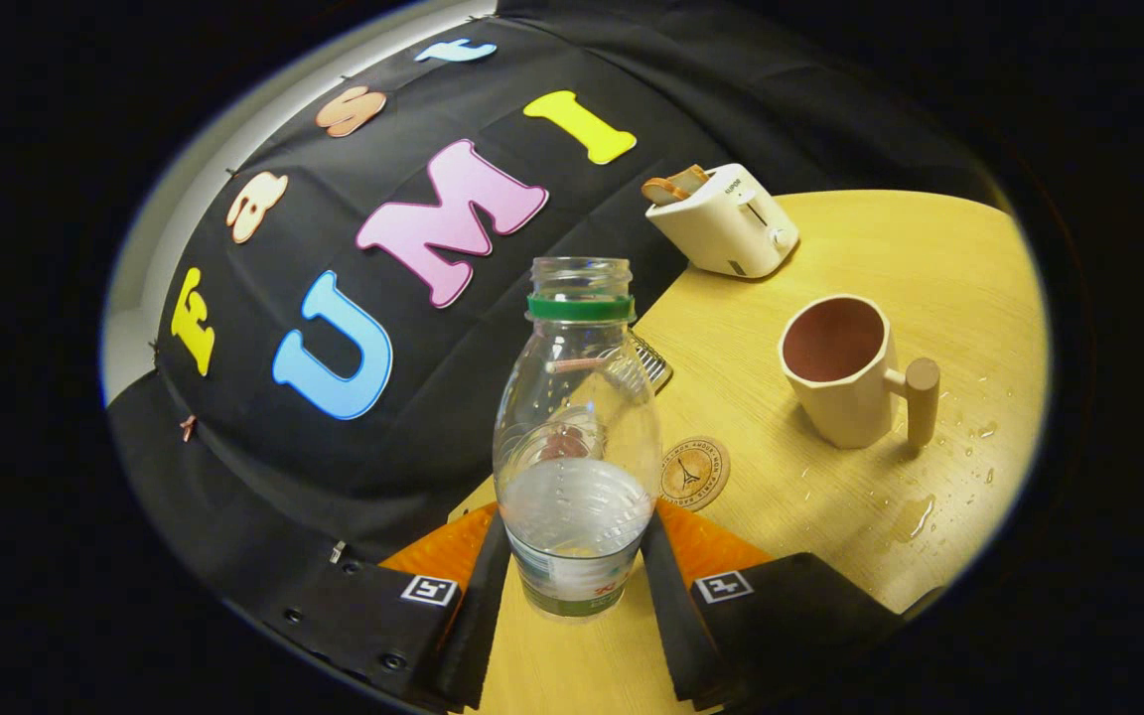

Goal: Take the bottle from table, then pour the juice into the cup, finally place the bottle on the coaster

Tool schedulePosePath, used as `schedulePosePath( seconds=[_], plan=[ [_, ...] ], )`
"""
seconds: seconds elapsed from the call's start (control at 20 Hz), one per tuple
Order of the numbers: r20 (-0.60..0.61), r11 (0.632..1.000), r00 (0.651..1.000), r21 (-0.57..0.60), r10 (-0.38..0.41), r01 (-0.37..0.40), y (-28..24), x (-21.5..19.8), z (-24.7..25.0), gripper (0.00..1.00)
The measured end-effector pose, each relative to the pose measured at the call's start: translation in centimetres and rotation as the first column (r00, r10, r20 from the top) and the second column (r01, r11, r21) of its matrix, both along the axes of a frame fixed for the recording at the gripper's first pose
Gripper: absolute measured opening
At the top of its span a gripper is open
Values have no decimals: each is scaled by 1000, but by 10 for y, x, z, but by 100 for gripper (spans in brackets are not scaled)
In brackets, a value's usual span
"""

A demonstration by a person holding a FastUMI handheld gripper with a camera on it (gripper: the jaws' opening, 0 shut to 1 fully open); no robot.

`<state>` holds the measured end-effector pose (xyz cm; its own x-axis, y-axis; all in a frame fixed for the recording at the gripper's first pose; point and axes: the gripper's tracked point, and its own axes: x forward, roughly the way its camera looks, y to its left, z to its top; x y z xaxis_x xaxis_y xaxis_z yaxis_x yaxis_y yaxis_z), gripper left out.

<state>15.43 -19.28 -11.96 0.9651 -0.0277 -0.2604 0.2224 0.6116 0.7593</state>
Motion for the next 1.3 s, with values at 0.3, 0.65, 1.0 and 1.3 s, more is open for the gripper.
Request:
schedulePosePath(
  seconds=[0.3,0.65,1.0,1.3],
  plan=[
    [-35,993,999,119,-13,17,-20,16,-17,71],
    [-86,952,995,297,-48,72,-31,22,-35,71],
    [-155,872,982,460,-109,169,-40,25,-46,71],
    [-180,821,977,536,-118,198,-43,28,-48,71]
  ],
)
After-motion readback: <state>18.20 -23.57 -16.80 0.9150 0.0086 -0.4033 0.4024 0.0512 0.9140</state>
